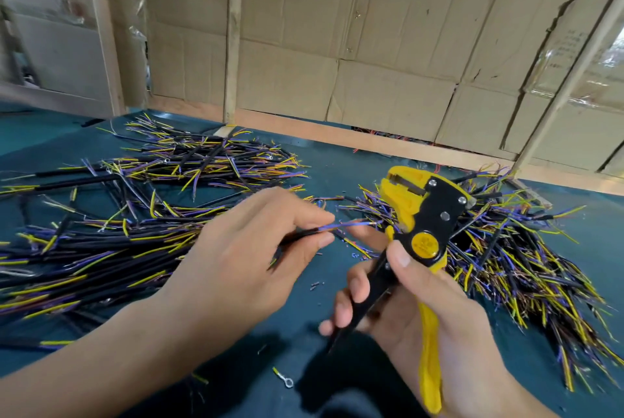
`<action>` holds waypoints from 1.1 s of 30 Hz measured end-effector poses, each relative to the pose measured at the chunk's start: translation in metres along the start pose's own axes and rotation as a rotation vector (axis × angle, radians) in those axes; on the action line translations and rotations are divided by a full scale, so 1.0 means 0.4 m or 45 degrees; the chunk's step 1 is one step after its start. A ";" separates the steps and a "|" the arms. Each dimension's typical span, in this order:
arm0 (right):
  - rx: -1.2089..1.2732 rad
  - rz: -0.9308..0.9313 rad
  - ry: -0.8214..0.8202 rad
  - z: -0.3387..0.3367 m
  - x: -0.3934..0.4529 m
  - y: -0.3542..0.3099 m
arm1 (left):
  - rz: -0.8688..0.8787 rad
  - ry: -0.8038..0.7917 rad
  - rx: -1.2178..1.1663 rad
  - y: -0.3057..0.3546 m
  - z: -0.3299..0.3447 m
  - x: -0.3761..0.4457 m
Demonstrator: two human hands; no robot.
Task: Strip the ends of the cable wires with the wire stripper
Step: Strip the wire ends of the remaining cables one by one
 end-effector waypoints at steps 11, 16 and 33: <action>-0.191 -0.222 0.261 -0.040 0.027 -0.087 | 0.184 -0.283 0.207 -0.035 0.021 0.003; -0.394 -0.597 0.636 -0.102 0.024 -0.175 | -0.493 -0.358 0.651 -0.129 0.009 0.014; -0.307 -0.376 0.768 -0.105 0.023 -0.121 | -0.770 -0.619 0.775 -0.189 0.025 0.012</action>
Point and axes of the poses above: each hand's wrist, its own x-axis towards the middle knuckle, its own z-axis out of the palm, y = z × x, the point moved 2 cm from there along x, towards the middle knuckle, and after that the axes turned 1 degree about -z, right-handed, at the moved point
